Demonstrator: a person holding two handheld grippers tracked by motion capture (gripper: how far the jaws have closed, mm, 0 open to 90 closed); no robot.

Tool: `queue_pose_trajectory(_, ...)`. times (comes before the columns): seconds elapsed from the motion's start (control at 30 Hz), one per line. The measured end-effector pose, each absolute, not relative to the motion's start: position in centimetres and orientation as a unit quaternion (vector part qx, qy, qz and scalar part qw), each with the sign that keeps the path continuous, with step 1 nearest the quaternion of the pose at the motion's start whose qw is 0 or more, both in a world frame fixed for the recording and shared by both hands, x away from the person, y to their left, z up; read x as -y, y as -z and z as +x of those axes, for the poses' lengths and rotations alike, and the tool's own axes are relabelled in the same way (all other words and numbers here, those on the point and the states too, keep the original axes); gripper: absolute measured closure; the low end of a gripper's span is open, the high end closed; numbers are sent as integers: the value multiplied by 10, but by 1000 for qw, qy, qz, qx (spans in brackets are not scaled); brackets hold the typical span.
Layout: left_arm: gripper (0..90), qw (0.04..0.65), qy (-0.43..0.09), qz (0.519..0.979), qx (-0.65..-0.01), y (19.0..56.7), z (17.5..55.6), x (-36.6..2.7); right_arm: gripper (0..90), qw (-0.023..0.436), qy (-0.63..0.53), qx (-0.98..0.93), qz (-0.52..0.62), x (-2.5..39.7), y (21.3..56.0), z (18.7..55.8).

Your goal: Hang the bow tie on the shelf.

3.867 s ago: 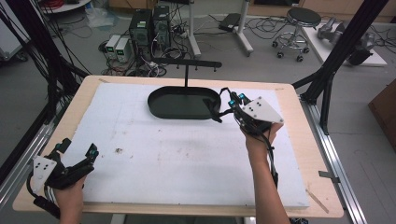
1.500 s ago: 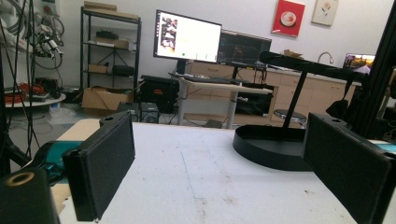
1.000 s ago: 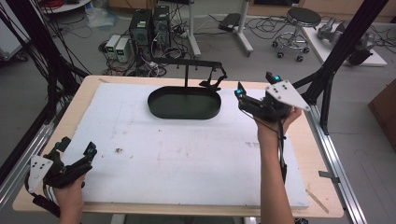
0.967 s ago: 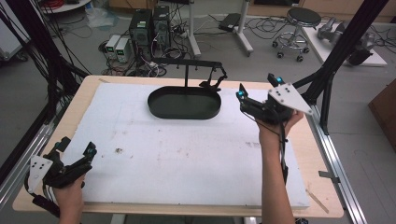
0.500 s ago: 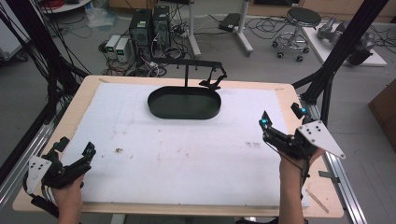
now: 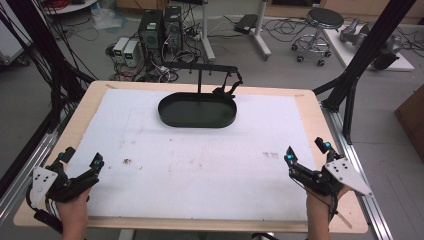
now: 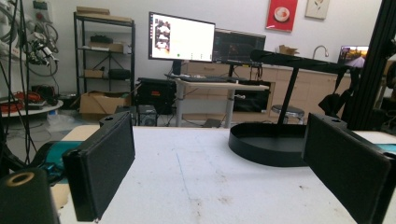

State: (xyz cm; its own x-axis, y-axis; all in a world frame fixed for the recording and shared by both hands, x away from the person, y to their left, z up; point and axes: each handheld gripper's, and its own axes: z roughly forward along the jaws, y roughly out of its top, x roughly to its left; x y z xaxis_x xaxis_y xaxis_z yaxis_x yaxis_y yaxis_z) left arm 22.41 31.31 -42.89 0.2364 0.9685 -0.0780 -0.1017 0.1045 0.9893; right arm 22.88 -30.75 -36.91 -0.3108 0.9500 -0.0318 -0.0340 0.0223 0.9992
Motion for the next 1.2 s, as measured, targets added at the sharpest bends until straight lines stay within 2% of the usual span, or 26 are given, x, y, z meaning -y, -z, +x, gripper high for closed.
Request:
queue_pose_trajectory(0.37, 100, 603, -443, 502, -433, 427, 224, -314, 110, 440, -563, -571, 404, 314, 400, 222)
queue_pose_trajectory(0.57, 100, 599, -445, 505, -434, 428, 223, -314, 110, 428, -559, -571, 422, 319, 411, 221)
queue_pose_trajectory(1.2, 100, 589, -447, 517, -432, 429, 221, -311, 110, 420, -560, -574, 425, 320, 413, 217)
